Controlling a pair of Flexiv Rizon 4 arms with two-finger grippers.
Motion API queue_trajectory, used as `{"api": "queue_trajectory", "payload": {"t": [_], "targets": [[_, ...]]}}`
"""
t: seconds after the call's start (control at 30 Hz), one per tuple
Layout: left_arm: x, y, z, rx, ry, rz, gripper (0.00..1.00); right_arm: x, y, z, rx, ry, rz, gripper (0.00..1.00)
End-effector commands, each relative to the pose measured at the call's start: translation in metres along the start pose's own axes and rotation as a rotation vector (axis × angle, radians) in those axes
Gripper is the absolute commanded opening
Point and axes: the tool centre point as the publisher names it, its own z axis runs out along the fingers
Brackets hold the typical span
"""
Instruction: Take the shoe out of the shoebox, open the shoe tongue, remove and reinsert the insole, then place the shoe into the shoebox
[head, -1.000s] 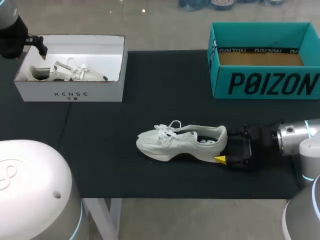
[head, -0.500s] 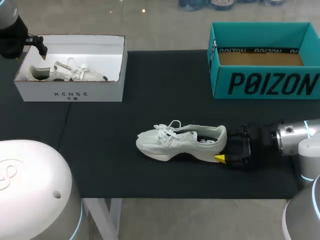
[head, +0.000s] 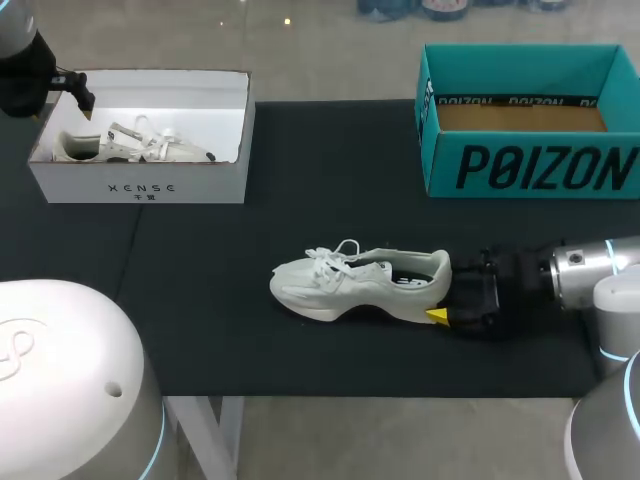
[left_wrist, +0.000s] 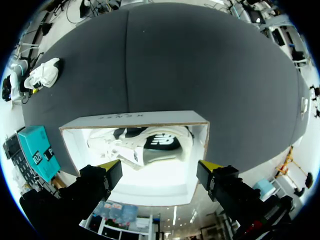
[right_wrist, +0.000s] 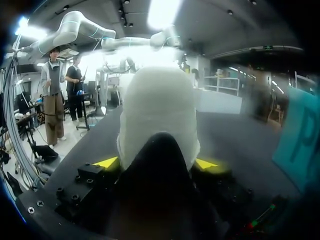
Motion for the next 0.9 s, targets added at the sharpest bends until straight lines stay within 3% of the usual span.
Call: {"api": "queue_trajectory", "payload": {"t": [0.03, 0.83, 0.9], "targets": [[0.0, -0.001, 0.0, -0.002, 0.002, 0.001, 1.0, -0.001, -0.001, 0.005, 0.003, -0.001, 0.002, 0.0], [0.0, -0.001, 0.0, -0.002, 0.002, 0.001, 1.0, -0.001, -0.001, 0.005, 0.003, -0.001, 0.002, 0.0], [-0.017, -0.008, -0.005, -0.001, -0.005, 0.01, 1.0, -0.001, -0.001, 0.005, 0.003, -0.001, 0.002, 0.0]]}}
